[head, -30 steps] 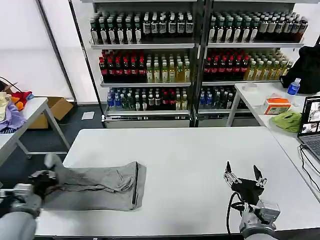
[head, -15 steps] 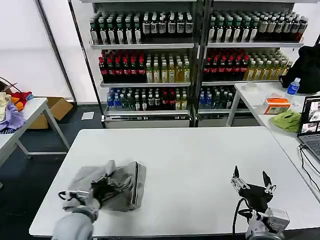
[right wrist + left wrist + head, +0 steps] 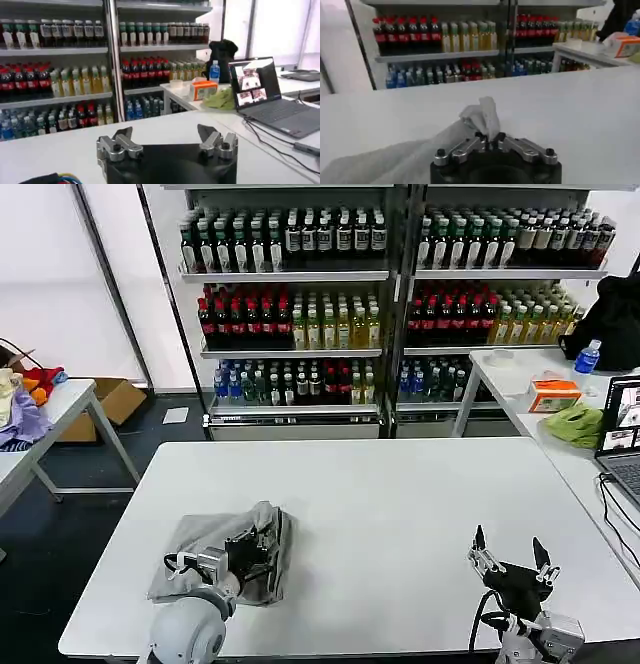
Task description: Fold and organize the clothes.
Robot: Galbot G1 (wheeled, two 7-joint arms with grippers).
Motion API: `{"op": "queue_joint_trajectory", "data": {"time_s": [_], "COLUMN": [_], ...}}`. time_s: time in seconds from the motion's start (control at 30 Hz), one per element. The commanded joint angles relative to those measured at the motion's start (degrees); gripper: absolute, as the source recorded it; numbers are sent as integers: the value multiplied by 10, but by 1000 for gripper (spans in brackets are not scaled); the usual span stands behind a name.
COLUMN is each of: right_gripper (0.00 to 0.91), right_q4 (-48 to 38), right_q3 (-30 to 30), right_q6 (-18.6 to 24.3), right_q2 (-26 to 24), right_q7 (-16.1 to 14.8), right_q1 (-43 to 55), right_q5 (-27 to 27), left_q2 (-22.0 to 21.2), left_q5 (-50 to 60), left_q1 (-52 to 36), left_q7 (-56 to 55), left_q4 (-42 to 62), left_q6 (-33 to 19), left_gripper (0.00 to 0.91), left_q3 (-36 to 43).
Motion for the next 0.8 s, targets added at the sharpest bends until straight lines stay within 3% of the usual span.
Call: {"op": "queue_joint_trajectory", "data": {"time_s": [0.03,0.1,0.23,0.37,0.53,0.6,0.8], "right_gripper": [907,907,907,907,907,907,907], "right_q4": [-8,-14,-21,-27,-34,-37,-44], "right_q3": [-2,-5,-7,-14,-27,-35,-46], "right_q6": [2,2,3,1,-5,-7,-9], "right_q2": [3,2,-4,-17,-26,-29,-37], "right_q7": [-1,-1,0,0,-1,-1,-2], "right_q1": [-1,2,8,19,39,47,59], "right_q5": [-3,-4,-2,-1,1,2,5], "left_q2": [-18,-23,-41,-46,-11,13,41], "left_q5": [-35,-102,-418,-543,-452,-308,-124], "left_q1": [-2,4,12,-3,4,21,94], "left_q7": [21,17,-39,-119,-128,-104,-7], "left_q4": [18,-3,-96,-168,-168,-125,-62], "left_q6": [-15,-15,-18,-67,-87,-80,-39], "left_gripper": [907,907,907,907,907,907,907], "left_q3": [27,25,-11,-64,-158,-191,-229]}}
